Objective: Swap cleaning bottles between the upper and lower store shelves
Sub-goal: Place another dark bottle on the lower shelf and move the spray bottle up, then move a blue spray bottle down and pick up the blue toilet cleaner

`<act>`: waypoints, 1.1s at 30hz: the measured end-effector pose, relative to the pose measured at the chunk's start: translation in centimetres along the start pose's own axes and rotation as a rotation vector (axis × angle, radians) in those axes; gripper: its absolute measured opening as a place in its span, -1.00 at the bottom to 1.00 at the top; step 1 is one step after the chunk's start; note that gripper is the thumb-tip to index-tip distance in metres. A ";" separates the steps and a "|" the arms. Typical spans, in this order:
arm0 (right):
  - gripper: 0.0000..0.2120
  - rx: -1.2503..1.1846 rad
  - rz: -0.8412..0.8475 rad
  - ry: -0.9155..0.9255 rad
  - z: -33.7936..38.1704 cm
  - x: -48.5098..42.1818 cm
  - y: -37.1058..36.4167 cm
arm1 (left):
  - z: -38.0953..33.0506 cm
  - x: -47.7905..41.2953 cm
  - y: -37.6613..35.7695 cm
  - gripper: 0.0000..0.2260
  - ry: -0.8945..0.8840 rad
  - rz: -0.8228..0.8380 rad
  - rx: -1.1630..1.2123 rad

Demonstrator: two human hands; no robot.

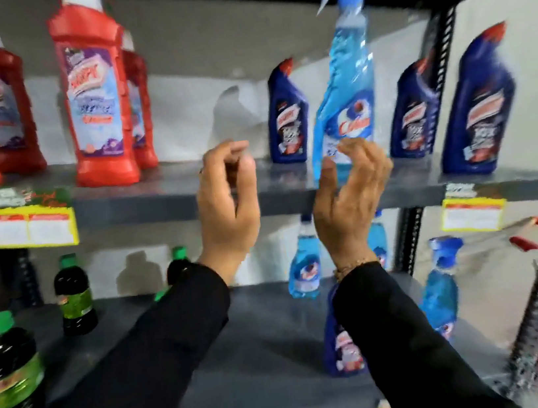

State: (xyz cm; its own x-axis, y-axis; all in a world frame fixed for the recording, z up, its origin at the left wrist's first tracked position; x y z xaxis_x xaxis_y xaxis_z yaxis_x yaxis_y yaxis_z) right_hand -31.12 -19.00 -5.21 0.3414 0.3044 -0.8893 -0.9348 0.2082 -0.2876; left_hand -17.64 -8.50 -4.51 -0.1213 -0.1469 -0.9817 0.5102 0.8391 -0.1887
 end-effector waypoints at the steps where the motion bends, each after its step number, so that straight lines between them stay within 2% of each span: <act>1: -0.76 0.048 0.022 -0.092 -1.2 -2.2 0.1 | 0.4 -1.5 -2.2 -0.89 0.078 0.053 0.030; 3: -0.64 0.150 0.173 -0.300 -4.3 -6.4 -0.1 | 1.6 -3.9 -7.6 -0.84 0.280 0.189 0.085; 5: -0.49 0.186 0.455 -0.540 -7.4 -8.1 -1.6 | 3.4 -5.1 -12.0 -0.66 0.491 0.348 0.103; 6: -0.46 0.118 0.588 -0.677 -8.7 -8.4 -2.0 | 3.8 -5.3 -14.0 -0.58 0.562 0.419 0.116; 7: -0.47 0.025 0.702 -0.788 -9.2 -8.2 -2.5 | 4.0 -5.5 -15.4 -0.54 0.607 0.460 0.127; 9: -0.60 -0.064 0.806 -0.806 -9.6 -8.3 -2.8 | 4.3 -5.9 -16.5 -0.61 0.622 0.440 0.140; 13: -0.72 -0.148 0.790 -0.715 -8.4 -8.5 -1.4 | 3.5 -6.0 -15.8 -0.66 0.628 0.337 0.160; 16: -0.75 -0.274 0.756 -0.663 -6.5 -7.7 0.7 | 0.9 -5.9 -14.1 -0.66 0.494 0.291 0.043; 19: -0.69 -0.394 0.737 -0.634 -4.7 -5.9 3.5 | -3.1 -4.8 -11.8 -0.64 0.320 0.208 -0.003; 23: -0.68 -0.531 0.754 -0.669 -3.9 -0.8 6.1 | -6.2 -0.8 -8.6 -0.63 0.210 0.162 -0.071; 26: -0.63 -0.576 0.824 -0.809 -5.4 5.7 7.1 | -6.2 4.8 -5.9 -0.61 0.170 0.238 -0.161; 29: -0.50 -0.461 0.847 -0.978 -8.2 12.9 8.1 | -4.7 12.1 -2.8 -0.54 0.207 0.426 -0.244; 31: -0.48 -0.404 0.949 -1.070 -9.7 17.5 7.8 | -2.6 17.0 -0.5 -0.44 0.354 0.567 -0.248; 33: -0.55 -0.306 1.080 -1.077 -10.9 20.8 7.1 | -0.4 21.2 1.4 -0.43 0.573 0.651 -0.239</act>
State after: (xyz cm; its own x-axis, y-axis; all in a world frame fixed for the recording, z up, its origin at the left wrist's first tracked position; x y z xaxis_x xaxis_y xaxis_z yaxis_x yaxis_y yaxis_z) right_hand -31.70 -21.29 -29.60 -0.7015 0.7074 -0.0869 -0.7123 -0.6917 0.1193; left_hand -19.85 -10.20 -25.53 -0.3089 0.6260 -0.7160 0.4437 0.7607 0.4737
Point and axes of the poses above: each hand's wrist, its own x-axis away from the middle knuckle, its own y-axis out of the back of the hand, z = x × y, the point moved 6 cm from there along -x, towards the middle knuckle, and after that the axes turned 14 degrees about -y, right-handed, at the moved point
